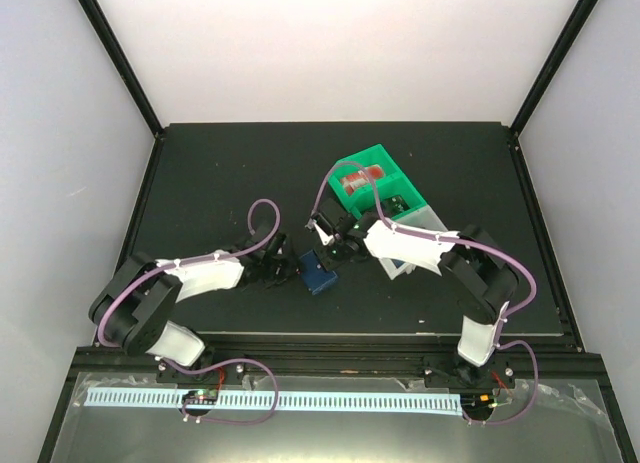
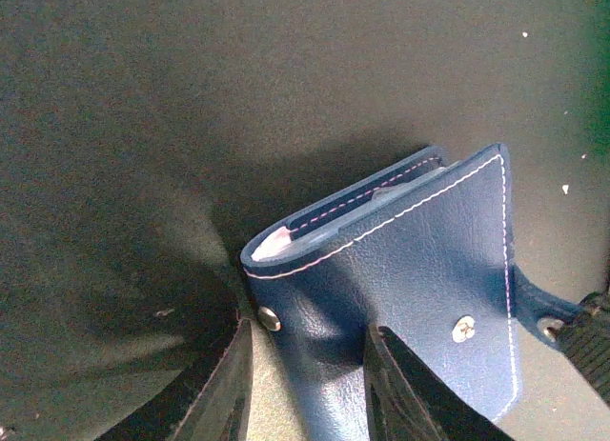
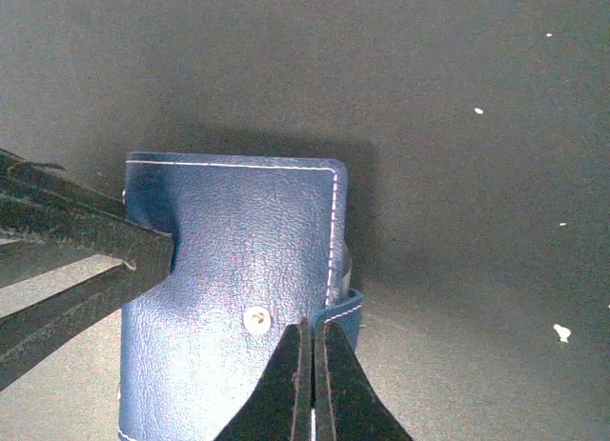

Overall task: Put the credit cards into the card holder
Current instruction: Close the card holder at the center of the board.

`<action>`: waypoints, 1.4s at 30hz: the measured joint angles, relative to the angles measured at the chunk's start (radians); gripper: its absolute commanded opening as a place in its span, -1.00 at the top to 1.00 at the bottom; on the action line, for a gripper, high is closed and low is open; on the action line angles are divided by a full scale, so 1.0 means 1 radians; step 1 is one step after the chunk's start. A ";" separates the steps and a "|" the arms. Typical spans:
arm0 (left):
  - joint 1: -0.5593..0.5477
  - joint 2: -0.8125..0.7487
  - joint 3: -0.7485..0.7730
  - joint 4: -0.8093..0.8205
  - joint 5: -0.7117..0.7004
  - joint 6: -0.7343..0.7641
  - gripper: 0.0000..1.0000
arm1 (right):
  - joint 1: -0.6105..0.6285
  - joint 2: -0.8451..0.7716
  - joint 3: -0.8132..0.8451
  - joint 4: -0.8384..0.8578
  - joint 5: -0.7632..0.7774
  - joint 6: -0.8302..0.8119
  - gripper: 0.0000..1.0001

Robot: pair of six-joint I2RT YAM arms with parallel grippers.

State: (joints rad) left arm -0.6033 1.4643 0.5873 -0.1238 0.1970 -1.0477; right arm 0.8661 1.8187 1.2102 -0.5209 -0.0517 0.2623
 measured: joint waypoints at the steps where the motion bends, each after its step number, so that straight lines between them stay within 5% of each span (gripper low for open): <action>1: 0.000 0.004 0.003 0.002 -0.002 -0.001 0.33 | 0.004 0.000 -0.002 0.001 0.005 0.002 0.98; 42: 0.000 0.008 -0.052 0.142 0.013 -0.012 0.45 | 0.077 0.049 -0.014 0.058 0.092 0.063 0.98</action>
State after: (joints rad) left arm -0.6033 1.4727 0.5354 0.0181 0.2100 -1.0595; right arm 0.9436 1.8675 1.1965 -0.4633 0.0406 0.3256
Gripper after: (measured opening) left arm 0.288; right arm 0.014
